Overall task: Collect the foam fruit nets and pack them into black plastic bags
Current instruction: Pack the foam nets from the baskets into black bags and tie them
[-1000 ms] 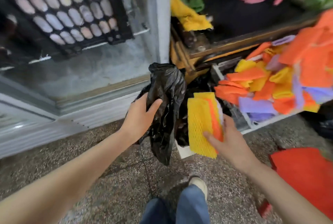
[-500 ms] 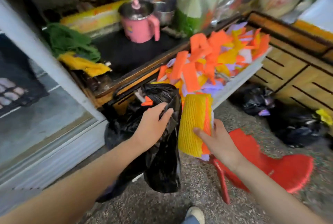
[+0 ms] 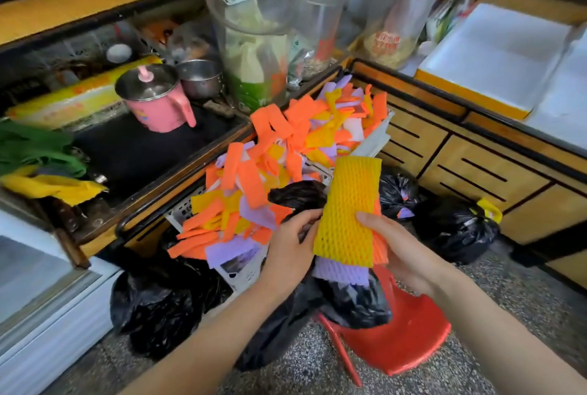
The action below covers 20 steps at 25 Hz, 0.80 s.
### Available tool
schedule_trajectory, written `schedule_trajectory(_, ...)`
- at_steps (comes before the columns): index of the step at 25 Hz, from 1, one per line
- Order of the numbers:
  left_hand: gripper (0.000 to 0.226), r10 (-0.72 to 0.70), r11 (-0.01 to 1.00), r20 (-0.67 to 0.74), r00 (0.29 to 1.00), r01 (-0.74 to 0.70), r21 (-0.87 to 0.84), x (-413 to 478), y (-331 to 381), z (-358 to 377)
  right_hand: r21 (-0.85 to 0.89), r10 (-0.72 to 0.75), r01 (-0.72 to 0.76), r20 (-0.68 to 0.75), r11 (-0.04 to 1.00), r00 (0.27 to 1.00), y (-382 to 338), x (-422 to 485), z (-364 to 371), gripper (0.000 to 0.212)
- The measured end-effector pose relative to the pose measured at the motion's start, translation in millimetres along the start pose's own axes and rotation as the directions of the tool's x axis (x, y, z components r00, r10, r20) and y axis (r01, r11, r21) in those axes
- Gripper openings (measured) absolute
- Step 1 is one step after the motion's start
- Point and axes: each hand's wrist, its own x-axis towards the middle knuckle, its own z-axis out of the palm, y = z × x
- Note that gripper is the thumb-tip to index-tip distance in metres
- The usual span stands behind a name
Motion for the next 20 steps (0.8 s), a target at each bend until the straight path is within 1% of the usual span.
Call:
schedule_trajectory(2, 0.025, -0.070, 0.986, 0.048, 0.996, 0.077, -0.149, 4.2, 9.1, 5.6, -0.011, 0.018, -0.018, 0.035, 1.000, 0.999, -2.7, 7.5, -5.2, 0.043)
schedule_trajectory(3, 0.027, -0.095, 0.976, 0.065, 0.993, 0.106, -0.191, 7.8, 10.8, 5.4, -0.044, 0.018, -0.016, 0.040, 0.999, 0.999, -3.6, 12.1, -6.2, 0.047)
schedule_trajectory(5, 0.027, -0.108, 0.973, 0.103, 0.989, 0.127, -0.191, 18.6, 9.3, -0.1, -0.128, 0.002, -0.001, 0.007, 0.992, 1.000, -7.3, 20.0, -8.1, 0.055)
schedule_trajectory(6, 0.024, -0.090, 0.983, 0.111, 0.990, 0.106, -0.148, 25.1, 6.2, -4.5, -0.151, -0.010, 0.008, -0.018, 0.988, 1.000, -9.2, 23.6, -8.9, 0.057)
schedule_trajectory(8, 0.015, -0.057, 0.995, 0.067, 0.996, 0.062, -0.081, 38.6, 0.4, -16.5, -0.195, -0.014, 0.005, -0.042, 0.981, 0.999, -14.8, 28.6, -9.1, 0.066)
schedule_trajectory(9, 0.015, -0.068, 0.993, 0.024, 0.997, 0.070, -0.095, 48.0, 0.1, -23.7, -0.233, -0.006, -0.003, -0.041, 0.972, 0.999, -18.5, 33.1, -9.1, 0.069)
schedule_trajectory(10, 0.020, -0.098, 0.984, -0.011, 0.995, 0.095, -0.148, 57.3, 1.3, -31.0, -0.273, 0.004, -0.012, -0.033, 0.962, 0.999, -23.3, 37.7, -7.2, 0.069)
schedule_trajectory(11, 0.027, -0.133, 0.968, 0.002, 0.991, 0.131, -0.216, 66.0, 4.3, -39.9, -0.309, 0.021, -0.025, -0.018, 0.951, 1.000, -28.6, 42.8, -3.8, 0.066)
schedule_trajectory(12, 0.035, -0.165, 0.951, 0.043, 0.985, 0.170, -0.259, 75.6, 4.9, -49.6, -0.340, 0.041, -0.041, -0.005, 0.940, 0.999, -34.5, 47.8, 1.2, 0.063)
schedule_trajectory(13, 0.040, -0.183, 0.951, 0.093, 0.979, 0.200, -0.237, 85.2, 3.8, -60.1, -0.373, 0.057, -0.047, 0.017, 0.927, 0.998, -39.5, 53.2, 5.2, 0.063)
schedule_trajectory(14, 0.042, -0.177, 0.969, 0.135, 0.975, 0.197, -0.147, 96.9, -0.1, -71.8, -0.403, 0.071, -0.052, 0.032, 0.914, 0.997, -45.1, 58.9, 10.1, 0.064)
schedule_trajectory(15, 0.042, -0.143, 0.989, 0.166, 0.976, 0.149, -0.024, 106.8, -2.7, -81.5, -0.436, 0.082, -0.050, 0.055, 0.899, 0.995, -50.1, 63.7, 14.9, 0.065)
schedule_trajectory(17, 0.040, -0.050, 0.983, 0.160, 0.986, 0.020, 0.182, 124.2, -2.3, -94.9, -0.501, 0.107, -0.042, 0.101, 0.865, 0.989, -55.6, 72.6, 24.6, 0.061)
schedule_trajectory(19, 0.045, 0.038, 0.956, 0.134, 0.990, -0.075, 0.284, 139.2, 3.0, -103.7, -0.571, 0.109, -0.043, 0.081, 0.820, 0.991, -57.7, 81.9, 27.5, 0.061)
schedule_trajectory(20, 0.047, 0.060, 0.945, 0.137, 0.989, -0.100, 0.312, 146.9, 5.9, -106.1, -0.596, 0.098, -0.039, 0.066, 0.802, 0.993, -58.7, 86.8, 25.8, 0.069)
